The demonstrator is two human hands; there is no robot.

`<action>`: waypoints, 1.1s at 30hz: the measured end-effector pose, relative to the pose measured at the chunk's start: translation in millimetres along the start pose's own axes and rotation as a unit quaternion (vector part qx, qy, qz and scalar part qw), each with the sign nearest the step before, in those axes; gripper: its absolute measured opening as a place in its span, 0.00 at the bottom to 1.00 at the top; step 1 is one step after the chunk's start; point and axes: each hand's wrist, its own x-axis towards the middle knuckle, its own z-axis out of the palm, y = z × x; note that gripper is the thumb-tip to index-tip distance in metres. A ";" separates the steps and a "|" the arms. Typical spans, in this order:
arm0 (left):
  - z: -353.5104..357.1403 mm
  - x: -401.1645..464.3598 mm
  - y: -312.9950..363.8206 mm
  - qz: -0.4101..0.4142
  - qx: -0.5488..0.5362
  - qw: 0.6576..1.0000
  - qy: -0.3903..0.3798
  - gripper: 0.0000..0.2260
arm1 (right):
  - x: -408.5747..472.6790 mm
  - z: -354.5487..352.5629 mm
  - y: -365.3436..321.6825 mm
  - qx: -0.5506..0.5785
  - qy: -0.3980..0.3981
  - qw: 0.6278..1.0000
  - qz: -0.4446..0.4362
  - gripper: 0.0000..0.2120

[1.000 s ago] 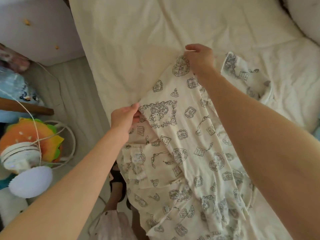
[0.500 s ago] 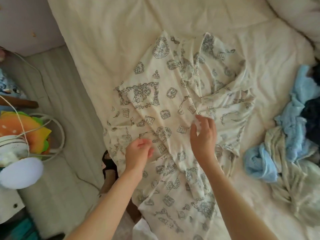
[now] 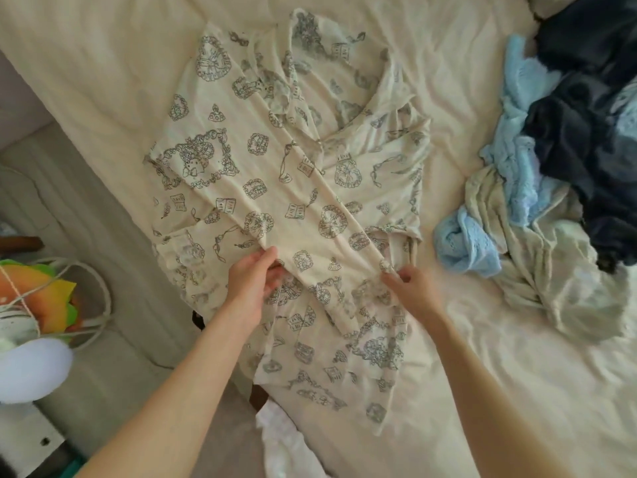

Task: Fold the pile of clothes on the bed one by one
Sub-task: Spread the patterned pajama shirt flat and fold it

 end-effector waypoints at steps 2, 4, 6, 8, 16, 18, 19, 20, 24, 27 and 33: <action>-0.4 -2.0 -3.3 0.005 -0.039 0.999 -0.019 0.05 | -1.0 -3.1 3.9 0.080 0.018 0.997 -0.003 0.13; 1.3 -3.4 -10.3 0.006 -0.023 0.999 -0.038 0.07 | -5.0 -3.8 6.6 0.159 0.039 0.986 -0.005 0.11; 7.8 -5.7 -18.8 -0.016 0.033 0.996 -0.076 0.09 | -9.7 -1.9 9.7 0.227 0.031 0.973 0.003 0.11; 17.8 -8.2 -28.3 -0.050 0.084 0.989 -0.110 0.08 | -13.0 2.0 13.4 0.268 -0.002 0.963 0.033 0.11; 47.0 -19.8 -56.0 -0.009 0.086 0.992 -0.095 0.08 | -35.9 1.4 21.9 0.424 0.058 0.901 0.073 0.02; 43.2 -24.9 -60.4 -0.039 0.087 0.989 -0.110 0.10 | -45.1 6.0 27.4 0.388 0.070 0.915 0.084 0.06; 39.0 -27.1 -62.9 -0.057 0.107 0.986 -0.112 0.10 | -50.0 10.8 31.0 0.367 0.078 0.922 0.096 0.06; 33.5 -29.7 -65.4 -0.072 0.136 0.982 -0.113 0.11 | -55.2 17.1 35.3 0.352 0.090 0.925 0.112 0.06; -5.6 -36.0 -68.0 -0.021 0.269 0.957 -0.107 0.09 | -83.2 53.1 51.1 0.275 0.164 0.935 0.150 0.11; -55.3 -30.5 -54.3 0.079 0.299 0.950 -0.037 0.07 | -112.3 88.7 51.1 0.107 0.224 0.966 0.070 0.12; -145.1 22.3 -0.5 0.148 0.330 0.926 0.111 0.10 | -133.2 140.0 19.4 -0.028 0.240 0.970 -0.030 0.19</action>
